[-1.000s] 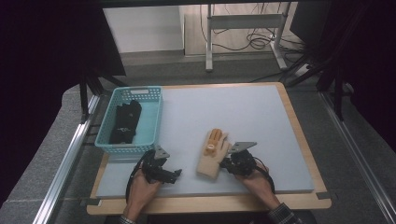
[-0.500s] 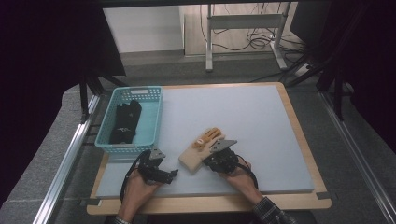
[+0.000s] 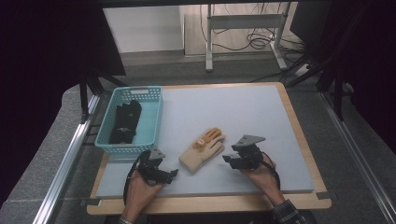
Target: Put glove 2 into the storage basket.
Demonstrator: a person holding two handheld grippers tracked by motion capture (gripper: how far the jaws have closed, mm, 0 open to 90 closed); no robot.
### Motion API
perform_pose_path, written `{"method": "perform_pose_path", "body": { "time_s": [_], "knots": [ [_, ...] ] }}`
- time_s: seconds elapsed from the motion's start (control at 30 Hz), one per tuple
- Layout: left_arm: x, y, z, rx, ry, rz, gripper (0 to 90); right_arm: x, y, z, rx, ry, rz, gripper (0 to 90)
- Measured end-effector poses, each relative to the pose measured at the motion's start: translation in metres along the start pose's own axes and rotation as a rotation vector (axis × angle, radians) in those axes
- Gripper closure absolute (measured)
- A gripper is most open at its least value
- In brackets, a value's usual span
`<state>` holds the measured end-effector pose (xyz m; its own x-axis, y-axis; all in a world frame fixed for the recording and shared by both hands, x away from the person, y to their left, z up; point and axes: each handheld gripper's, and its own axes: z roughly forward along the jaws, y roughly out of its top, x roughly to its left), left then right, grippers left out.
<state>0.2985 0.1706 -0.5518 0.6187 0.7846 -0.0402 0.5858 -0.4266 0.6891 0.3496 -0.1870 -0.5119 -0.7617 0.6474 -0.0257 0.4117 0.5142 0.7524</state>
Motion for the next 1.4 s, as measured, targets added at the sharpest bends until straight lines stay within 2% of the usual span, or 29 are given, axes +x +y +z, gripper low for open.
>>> {"method": "perform_pose_path", "body": {
  "time_s": [0.23,0.37,0.53,0.6,0.7,0.8,1.03,1.13,1.27,1.4],
  "knots": [
    [0.000,0.000,0.000,-0.002,0.000,-0.001,0.0,-0.031,-0.019,-0.020,0.022,-0.113,0.035,24.6],
    [0.000,0.000,0.000,-0.002,0.001,-0.001,0.0,-0.045,-0.029,-0.027,0.025,-0.133,0.082,20.5],
    [0.000,0.000,0.000,-0.001,0.000,-0.002,0.0,-0.056,-0.041,-0.028,0.045,-0.146,0.111,17.6],
    [0.000,0.000,0.000,-0.001,0.000,-0.002,0.0,-0.058,-0.046,-0.026,0.060,-0.159,0.107,16.0],
    [0.000,0.000,0.000,-0.002,0.001,-0.001,0.0,-0.061,-0.048,-0.026,0.045,-0.146,0.125,14.6],
    [0.000,0.000,0.000,-0.002,0.000,-0.002,0.0,-0.059,-0.048,-0.024,0.052,-0.161,0.107,14.2],
    [0.000,-0.001,-0.002,-0.008,-0.005,-0.006,2.0,-0.059,-0.049,-0.024,0.049,-0.162,0.112,14.0],
    [0.000,-0.001,-0.007,0.009,-0.016,-0.005,4.3,-0.059,-0.049,-0.024,0.049,-0.161,0.114,14.0],
    [-0.003,0.004,-0.014,0.008,-0.024,0.000,3.7,-0.059,-0.049,-0.024,0.049,-0.162,0.114,14.0],
    [-0.011,0.017,-0.019,-0.015,-0.060,0.001,2.8,-0.059,-0.049,-0.024,0.049,-0.162,0.114,14.1]
  ]
}}
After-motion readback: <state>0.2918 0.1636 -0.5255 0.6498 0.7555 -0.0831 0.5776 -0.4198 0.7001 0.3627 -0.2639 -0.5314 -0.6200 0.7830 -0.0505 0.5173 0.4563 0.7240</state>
